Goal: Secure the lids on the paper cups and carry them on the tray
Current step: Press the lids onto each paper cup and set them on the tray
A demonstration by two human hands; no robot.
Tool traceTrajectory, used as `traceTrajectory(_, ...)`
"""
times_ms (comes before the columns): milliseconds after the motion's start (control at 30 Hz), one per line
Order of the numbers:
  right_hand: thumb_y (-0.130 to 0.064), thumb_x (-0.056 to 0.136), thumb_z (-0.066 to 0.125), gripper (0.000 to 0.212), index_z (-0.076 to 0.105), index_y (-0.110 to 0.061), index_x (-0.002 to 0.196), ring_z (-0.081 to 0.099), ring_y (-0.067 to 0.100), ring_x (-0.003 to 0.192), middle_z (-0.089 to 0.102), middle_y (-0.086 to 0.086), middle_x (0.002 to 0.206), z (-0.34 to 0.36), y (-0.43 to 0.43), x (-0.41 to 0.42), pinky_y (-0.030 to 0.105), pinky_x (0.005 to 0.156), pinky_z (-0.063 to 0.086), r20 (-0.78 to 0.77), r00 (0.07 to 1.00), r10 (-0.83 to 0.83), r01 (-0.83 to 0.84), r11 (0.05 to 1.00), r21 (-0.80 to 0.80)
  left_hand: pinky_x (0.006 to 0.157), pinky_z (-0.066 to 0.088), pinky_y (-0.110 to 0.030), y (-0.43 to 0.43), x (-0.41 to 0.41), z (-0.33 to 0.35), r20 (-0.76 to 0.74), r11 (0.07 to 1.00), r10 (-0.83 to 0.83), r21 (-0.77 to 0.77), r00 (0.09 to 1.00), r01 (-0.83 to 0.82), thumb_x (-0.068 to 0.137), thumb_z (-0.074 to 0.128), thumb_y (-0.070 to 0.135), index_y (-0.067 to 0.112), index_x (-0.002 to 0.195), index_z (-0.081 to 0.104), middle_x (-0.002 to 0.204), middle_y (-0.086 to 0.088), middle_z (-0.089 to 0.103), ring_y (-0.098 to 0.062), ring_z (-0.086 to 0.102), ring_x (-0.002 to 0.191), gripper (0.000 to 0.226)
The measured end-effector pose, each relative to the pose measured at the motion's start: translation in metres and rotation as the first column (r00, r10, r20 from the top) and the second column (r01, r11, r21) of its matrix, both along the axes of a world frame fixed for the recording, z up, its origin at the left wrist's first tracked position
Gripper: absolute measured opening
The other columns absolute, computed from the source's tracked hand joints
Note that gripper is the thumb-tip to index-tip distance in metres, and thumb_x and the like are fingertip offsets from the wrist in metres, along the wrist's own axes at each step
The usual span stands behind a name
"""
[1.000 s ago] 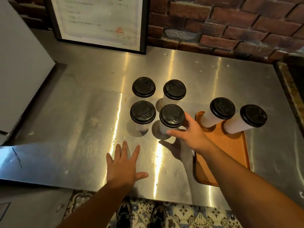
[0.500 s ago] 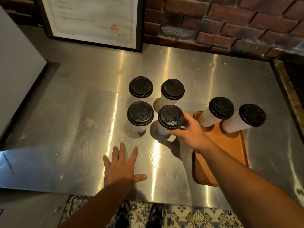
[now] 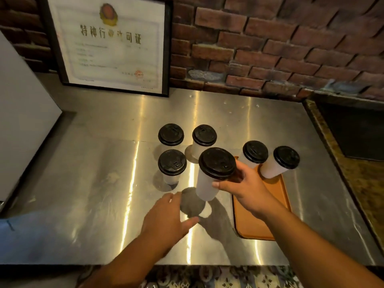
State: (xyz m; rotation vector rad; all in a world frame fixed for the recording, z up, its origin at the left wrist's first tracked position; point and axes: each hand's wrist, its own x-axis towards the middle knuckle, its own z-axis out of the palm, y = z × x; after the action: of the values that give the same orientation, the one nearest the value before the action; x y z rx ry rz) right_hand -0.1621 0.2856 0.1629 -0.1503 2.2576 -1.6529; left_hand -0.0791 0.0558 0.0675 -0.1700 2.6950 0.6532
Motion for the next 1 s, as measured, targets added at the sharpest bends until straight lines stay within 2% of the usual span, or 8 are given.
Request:
traceTrajectory(67, -0.029, 0.079, 0.092, 0.061, 0.067, -0.038, 0.133, 0.066, 0.005, 0.122, 0.074, -0.012, 0.128, 0.023, -0.002, 0.012, 0.042, 0.105, 0.055, -0.027, 1.000, -0.007, 0.006, 1.000, -0.012, 0.095, 0.046, -0.029, 0.014, 0.003, 0.033, -0.158, 0.988, 0.055, 0.153, 0.986, -0.030, 0.068, 0.051, 0.100, 0.049, 0.155, 0.028, 0.156, 0.018, 0.046, -0.010, 0.050, 0.137, 0.103)
traceTrajectory(200, -0.045, 0.074, 0.089, 0.061, 0.067, -0.043, 0.131, 0.065, 0.003, 0.122, 0.073, -0.014, 0.128, 0.070, -0.012, 0.039, 0.040, 0.105, 0.054, -0.096, 0.995, -0.034, 0.031, 0.999, -0.033, 0.087, 0.037, -0.012, 0.022, 0.014, 0.103, -0.341, 0.932, 0.109, 0.363, 0.934, 0.024, 0.062, 0.054, 0.103, 0.073, 0.138, 0.024, 0.137, 0.042, 0.043, 0.013, 0.045, 0.117, 0.087)
traceTrajectory(300, -0.044, 0.074, 0.088, 0.059, 0.068, -0.040, 0.130, 0.065, 0.009, 0.123, 0.074, -0.011, 0.127, 0.100, -0.018, 0.057, 0.049, 0.107, 0.054, -0.149, 0.987, -0.056, 0.044, 0.996, -0.080, 0.096, 0.049, -0.018, 0.020, 0.024, 0.142, -0.390, 0.890, 0.136, 0.452, 0.911, 0.060, 0.061, 0.057, 0.101, 0.074, 0.135, 0.022, 0.135, 0.044, 0.043, 0.008, 0.050, 0.121, 0.086)
traceTrajectory(367, -0.046, 0.074, 0.087, 0.058, 0.069, -0.042, 0.129, 0.065, 0.011, 0.124, 0.074, -0.010, 0.127, 0.118, -0.021, 0.068, 0.050, 0.106, 0.054, -0.189, 0.980, -0.060, 0.041, 0.994, -0.104, 0.099, 0.053, -0.024, 0.020, 0.032, 0.159, -0.416, 0.877, 0.163, 0.476, 0.895, 0.061, 0.058, 0.056, 0.103, 0.070, 0.140, 0.024, 0.136, 0.042, 0.045, 0.003, 0.054, 0.123, 0.094)
traceTrajectory(467, -0.049, 0.073, 0.086, 0.057, 0.069, -0.046, 0.127, 0.066, 0.010, 0.122, 0.074, -0.011, 0.125, 0.142, -0.026, 0.084, 0.043, 0.099, 0.057, -0.272, 0.959, -0.077, 0.042, 0.990, -0.133, 0.090, 0.046, -0.015, 0.016, 0.045, 0.182, -0.463, 0.854, 0.203, 0.514, 0.863, 0.075, 0.058, 0.059, 0.103, 0.080, 0.135, 0.022, 0.131, 0.052, 0.045, 0.008, 0.054, 0.121, 0.088)
traceTrajectory(633, -0.046, 0.075, 0.086, 0.055, 0.067, -0.051, 0.127, 0.066, 0.009, 0.122, 0.073, -0.013, 0.126, 0.169, -0.035, 0.112, 0.038, 0.095, 0.059, -0.359, 0.928, -0.095, 0.039, 0.986, -0.162, 0.088, 0.048, -0.015, 0.018, 0.066, 0.208, -0.501, 0.831, 0.228, 0.546, 0.835, 0.101, 0.057, 0.064, 0.100, 0.075, 0.138, 0.029, 0.133, 0.046, 0.052, 0.000, 0.059, 0.120, 0.092)
traceTrajectory(833, -0.048, 0.071, 0.086, 0.058, 0.066, -0.050, 0.125, 0.066, 0.003, 0.117, 0.073, -0.019, 0.121, 0.183, -0.047, 0.135, 0.032, 0.093, 0.060, -0.375, 0.921, -0.102, 0.044, 0.986, -0.161, 0.071, 0.036, 0.010, 0.013, 0.084, 0.233, -0.512, 0.817, 0.272, 0.571, 0.815, 0.086, 0.055, 0.060, 0.098, 0.082, 0.126, 0.030, 0.125, 0.050, 0.054, 0.022, 0.051, 0.116, 0.078)
traceTrajectory(1000, -0.020, 0.079, 0.092, 0.065, 0.062, -0.048, 0.129, 0.067, 0.005, 0.118, 0.073, -0.019, 0.124, 0.186, -0.055, 0.147, 0.032, 0.092, 0.064, -0.323, 0.942, -0.088, 0.022, 0.979, -0.204, 0.071, 0.036, 0.010, 0.005, 0.098, 0.246, -0.546, 0.830, 0.271, 0.550, 0.793, 0.095, 0.061, 0.069, 0.089, 0.075, 0.127, 0.036, 0.120, 0.048, 0.056, 0.023, 0.049, 0.116, 0.075)
